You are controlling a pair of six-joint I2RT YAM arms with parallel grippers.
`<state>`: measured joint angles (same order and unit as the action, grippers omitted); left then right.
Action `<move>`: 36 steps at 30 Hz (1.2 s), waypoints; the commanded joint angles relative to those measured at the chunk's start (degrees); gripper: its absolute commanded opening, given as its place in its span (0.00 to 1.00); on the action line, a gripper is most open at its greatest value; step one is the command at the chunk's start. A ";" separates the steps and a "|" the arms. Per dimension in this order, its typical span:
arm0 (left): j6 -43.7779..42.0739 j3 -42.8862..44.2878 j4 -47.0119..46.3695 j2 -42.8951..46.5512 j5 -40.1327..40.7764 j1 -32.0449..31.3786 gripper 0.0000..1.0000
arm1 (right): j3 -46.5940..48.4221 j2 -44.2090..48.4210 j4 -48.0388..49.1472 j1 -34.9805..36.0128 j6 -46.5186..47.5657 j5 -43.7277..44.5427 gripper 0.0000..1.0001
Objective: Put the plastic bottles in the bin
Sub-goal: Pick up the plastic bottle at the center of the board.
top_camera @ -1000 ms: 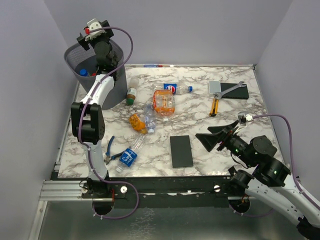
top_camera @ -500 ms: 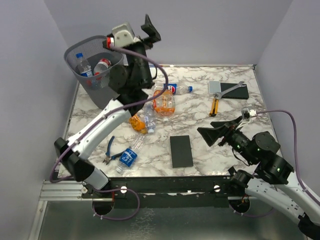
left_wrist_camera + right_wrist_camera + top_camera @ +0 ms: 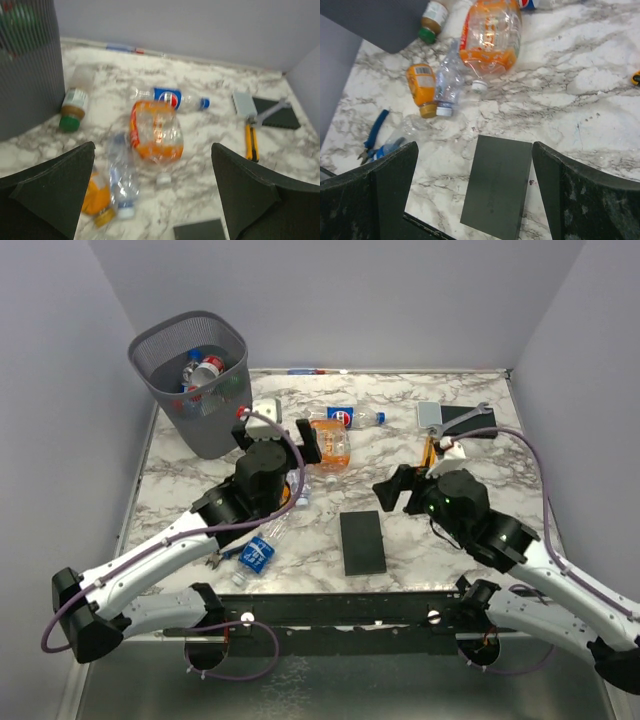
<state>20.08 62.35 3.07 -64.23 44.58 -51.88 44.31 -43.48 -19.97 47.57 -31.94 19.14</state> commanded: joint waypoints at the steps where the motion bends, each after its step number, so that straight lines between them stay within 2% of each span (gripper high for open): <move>1: 11.49 -12.83 7.66 13.71 -7.04 -0.12 0.99 | 0.92 -8.60 1.78 0.07 -2.77 1.94 1.00; 9: 12.19 -26.83 7.95 33.28 -8.09 0.01 0.99 | 1.71 -27.24 15.13 -1.01 -6.00 -2.43 0.99; 14: 11.42 -29.99 9.47 36.84 -6.09 -0.06 0.99 | 5.14 -37.80 21.70 -3.87 -6.57 -4.94 0.91; 23: 12.05 -32.68 10.78 39.82 -7.44 0.00 0.99 | 16.25 -56.73 22.29 -5.73 -3.30 -10.87 0.86; 27: 11.16 -33.03 11.21 41.51 -4.87 0.02 0.99 | 20.01 -61.07 20.17 -5.85 -4.25 -10.98 0.83; 36: 10.79 -33.88 11.17 43.97 -2.78 -0.06 0.99 | 20.28 -63.39 19.13 -5.86 -5.84 -12.42 0.65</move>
<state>31.44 29.12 13.39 -20.56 39.86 -51.88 63.86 -105.51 0.05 41.91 -37.08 8.60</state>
